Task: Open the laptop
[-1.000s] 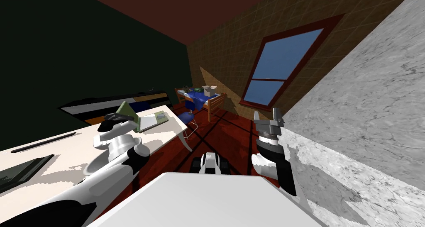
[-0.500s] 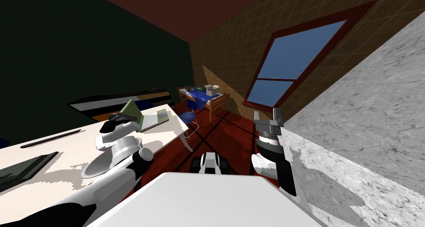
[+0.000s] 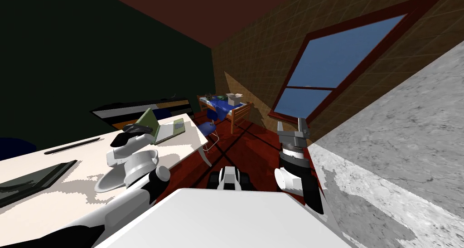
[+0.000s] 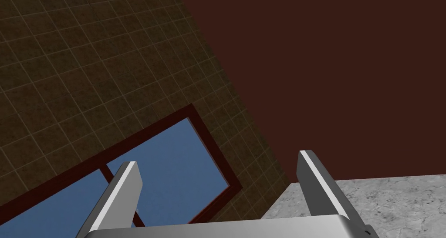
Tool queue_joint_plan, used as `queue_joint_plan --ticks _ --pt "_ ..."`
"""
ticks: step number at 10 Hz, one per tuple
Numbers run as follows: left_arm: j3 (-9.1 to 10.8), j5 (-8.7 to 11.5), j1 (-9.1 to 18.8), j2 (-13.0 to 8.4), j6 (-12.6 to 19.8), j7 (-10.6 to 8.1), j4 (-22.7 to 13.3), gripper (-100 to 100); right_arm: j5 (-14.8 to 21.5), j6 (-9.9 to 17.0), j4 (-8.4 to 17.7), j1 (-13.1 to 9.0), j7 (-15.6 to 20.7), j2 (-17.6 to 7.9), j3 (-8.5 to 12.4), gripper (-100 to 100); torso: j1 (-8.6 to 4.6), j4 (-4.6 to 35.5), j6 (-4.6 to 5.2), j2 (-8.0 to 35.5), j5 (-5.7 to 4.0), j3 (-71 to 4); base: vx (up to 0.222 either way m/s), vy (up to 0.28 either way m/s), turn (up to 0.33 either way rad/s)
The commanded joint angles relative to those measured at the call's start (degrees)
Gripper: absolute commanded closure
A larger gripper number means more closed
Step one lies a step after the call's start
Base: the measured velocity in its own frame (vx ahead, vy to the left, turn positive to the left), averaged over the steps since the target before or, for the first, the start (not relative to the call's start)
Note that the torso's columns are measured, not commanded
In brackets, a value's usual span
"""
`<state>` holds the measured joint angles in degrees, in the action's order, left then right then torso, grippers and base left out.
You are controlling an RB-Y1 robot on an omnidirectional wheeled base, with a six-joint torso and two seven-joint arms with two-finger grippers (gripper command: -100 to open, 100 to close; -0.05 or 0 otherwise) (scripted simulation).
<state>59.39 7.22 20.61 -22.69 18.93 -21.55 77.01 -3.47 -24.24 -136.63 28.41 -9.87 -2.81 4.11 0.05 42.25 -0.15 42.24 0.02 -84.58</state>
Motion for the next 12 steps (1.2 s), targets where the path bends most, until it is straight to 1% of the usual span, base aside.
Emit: queue_joint_plan --ticks 1,2,3,4,6,7,9,10,11,12 --pt "-0.6 0.9 -1.51 1.54 1.12 0.16 4.17 100 0.0 0.0 0.0 -0.01 0.0 0.0 0.0 0 0.09 -0.03 0.02 -0.01 0.07 -0.02 0.036 0.0 0.009" --pt "-0.6 0.9 -1.51 1.54 1.12 0.16 4.87 100 0.0 0.0 0.0 -0.01 0.0 0.0 0.0 0 0.02 0.06 0.12 0.15 -0.03 0.06 -0.002 -0.002 -0.017" --pt "-1.92 2.47 -3.65 4.28 3.4 0.4 6.99 100 0.0 0.0 0.0 -0.02 0.0 0.0 -0.01 0 -0.14 0.15 0.11 0.29 -0.14 0.15 0.068 0.029 0.175" --pt "-1.92 2.47 -3.65 4.28 3.4 0.4 7.81 100 0.0 0.0 0.0 0.0 0.0 0.0 0.0 0 -0.07 -0.01 -0.07 0.11 0.06 0.1 0.087 0.014 0.128" --pt "-1.92 2.47 -3.65 4.28 3.4 0.4 10.37 100 0.0 0.0 0.0 -0.01 0.0 0.0 -0.01 0 -0.06 0.07 0.09 0.17 -0.05 0.08 0.018 -0.003 -0.004" --pt "-3.24 4.05 -5.79 7.03 5.67 0.64 11.89 100 0.0 0.0 0.0 -0.02 0.0 0.0 -0.01 0 -0.18 0.16 0.13 0.29 -0.18 0.14 0.062 0.015 0.145" --pt "-3.24 4.05 -5.79 7.03 5.67 0.64 14.85 100 0.0 0.0 0.0 -0.01 0.0 0.0 0.0 0 -0.06 0.01 -0.01 0.06 0.0 0.02 0.057 0.008 0.083" --pt "-3.24 4.05 -5.79 7.03 5.67 0.64 15.87 100 0.0 0.0 0.0 -0.01 0.0 0.0 0.0 0 -0.12 0.11 0.12 0.17 -0.12 0.07 0.01 0.0 -0.014" --pt "-4.56 5.62 -7.93 9.69 7.95 0.87 17.42 100 0.0 0.0 0.0 -0.02 0.0 0.0 -0.01 0 -0.21 0.16 0.15 0.26 -0.19 0.13 0.073 0.017 0.161" --pt "-4.56 5.62 -7.93 9.77 7.95 0.87 19.01 100 0.0 0.0 0.0 -0.01 0.0 0.0 0.0 0 -0.16 0.06 0.06 0.07 -0.08 0.05 0.077 0.007 0.123"
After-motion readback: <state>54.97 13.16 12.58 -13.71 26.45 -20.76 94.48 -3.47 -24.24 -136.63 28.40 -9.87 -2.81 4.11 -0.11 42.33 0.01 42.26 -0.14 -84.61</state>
